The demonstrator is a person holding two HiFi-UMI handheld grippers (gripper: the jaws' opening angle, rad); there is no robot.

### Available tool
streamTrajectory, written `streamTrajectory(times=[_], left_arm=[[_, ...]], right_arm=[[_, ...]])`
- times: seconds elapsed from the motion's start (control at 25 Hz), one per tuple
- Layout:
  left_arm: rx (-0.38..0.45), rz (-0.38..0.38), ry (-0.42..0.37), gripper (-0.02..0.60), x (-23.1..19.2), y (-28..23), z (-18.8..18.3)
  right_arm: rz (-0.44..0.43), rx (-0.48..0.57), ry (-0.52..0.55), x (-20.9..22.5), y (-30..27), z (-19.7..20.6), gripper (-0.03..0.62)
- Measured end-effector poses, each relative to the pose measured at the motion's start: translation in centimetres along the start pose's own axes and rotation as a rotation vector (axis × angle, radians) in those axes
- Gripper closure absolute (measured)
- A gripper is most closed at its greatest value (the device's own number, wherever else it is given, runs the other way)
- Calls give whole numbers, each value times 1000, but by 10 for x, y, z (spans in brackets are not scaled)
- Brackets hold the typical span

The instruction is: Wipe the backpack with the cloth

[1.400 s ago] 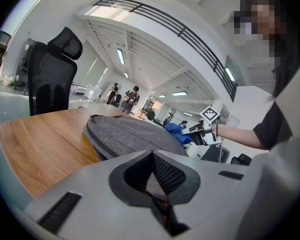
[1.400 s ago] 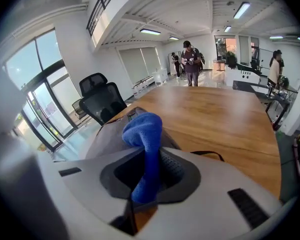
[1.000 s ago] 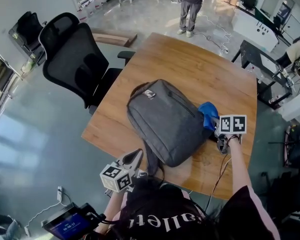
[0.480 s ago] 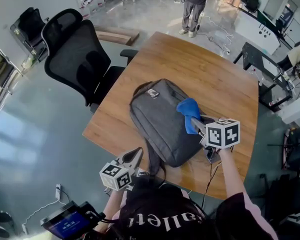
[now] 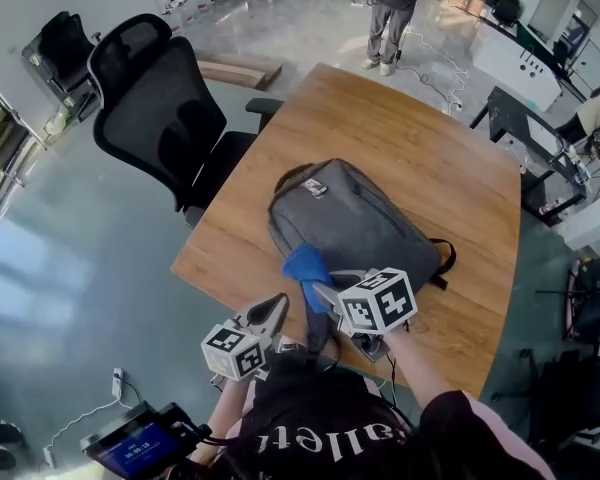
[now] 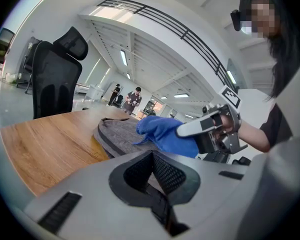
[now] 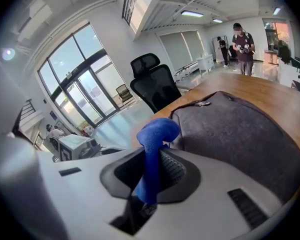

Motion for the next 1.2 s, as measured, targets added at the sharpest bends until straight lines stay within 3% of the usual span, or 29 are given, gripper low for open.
streamTrajectory(times=[0.2,0.48,0.84,1.2], left_arm=[[-6,10,4,581,-8,1,0],[-16,25,4,581,-3,1,3],[-11,40,-7,581,0,-2,-1],[-13,27,-4,581,-5,-1,-1]], right_arm=[[27,-60,-12,5,-19,9,525],[47,-56,-57,25,-6,9,525],[68,-22,-148,81,25,-7,525],[170,18,-203,148,63,-31,525]])
Point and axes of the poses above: the fingertips, and each gripper's own axes: y backward along the fingers, x to its right, z out of its underside, the point moved 6 cm from there along y, backward along the fingers, and after that the axes turned 10 degrees about -x, right-handed, at the moved point
